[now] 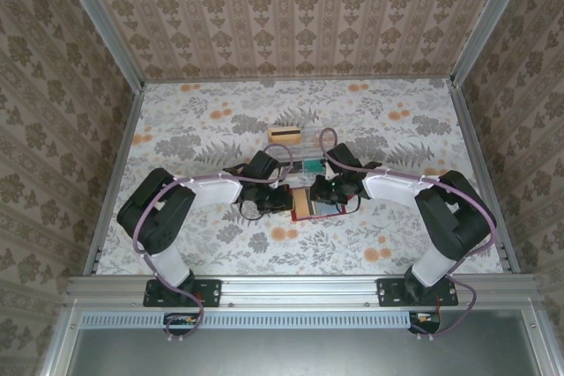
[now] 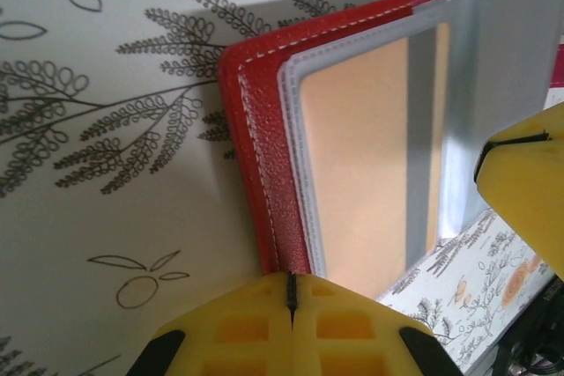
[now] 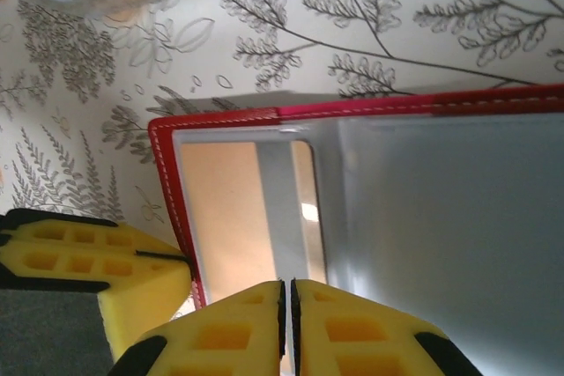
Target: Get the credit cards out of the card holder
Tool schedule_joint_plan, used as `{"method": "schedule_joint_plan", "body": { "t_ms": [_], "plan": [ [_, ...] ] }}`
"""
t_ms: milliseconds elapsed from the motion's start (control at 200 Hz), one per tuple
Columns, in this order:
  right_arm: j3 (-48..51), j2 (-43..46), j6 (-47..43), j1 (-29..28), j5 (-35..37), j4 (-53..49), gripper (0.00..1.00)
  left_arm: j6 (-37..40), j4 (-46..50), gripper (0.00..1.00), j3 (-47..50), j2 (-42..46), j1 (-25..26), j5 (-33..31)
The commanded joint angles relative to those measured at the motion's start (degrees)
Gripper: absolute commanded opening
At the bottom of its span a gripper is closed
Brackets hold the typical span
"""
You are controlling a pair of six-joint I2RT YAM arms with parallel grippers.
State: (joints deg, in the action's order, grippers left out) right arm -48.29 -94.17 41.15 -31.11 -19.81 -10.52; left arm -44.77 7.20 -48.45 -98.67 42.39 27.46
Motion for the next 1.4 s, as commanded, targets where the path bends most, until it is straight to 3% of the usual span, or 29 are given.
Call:
{"method": "schedule_joint_plan", "body": {
  "t_ms": [0,440,815,1280,1395],
  "plan": [
    [0.9,-1.3,0.8,0.8,-3.3,1.5,0.16,0.9,1.6,0.0,-1.1,-1.5,0.5,-0.9],
    [1.4,-4.3,1.1,1.2,-4.9,2.9,0.2,1.1,2.5,0.0,-1.4,-2.3,0.8,-1.0],
    [0.7,-1.3,-0.2,1.3,-1.4,-1.8,0.24,1.3,2.7,0.0,-1.2,-2.0,0.8,-1.1],
    [1.8,-3.9,1.0,1.4,-4.1,1.4,0.24,1.6,3.1,0.0,-1.4,-2.4,0.8,-0.9],
    [1.9,-4.1,1.3,1.5,-5.8,2.8,0.19,1.6,3.1,0.0,-1.7,-2.4,0.7,-0.8]
  ]
}}
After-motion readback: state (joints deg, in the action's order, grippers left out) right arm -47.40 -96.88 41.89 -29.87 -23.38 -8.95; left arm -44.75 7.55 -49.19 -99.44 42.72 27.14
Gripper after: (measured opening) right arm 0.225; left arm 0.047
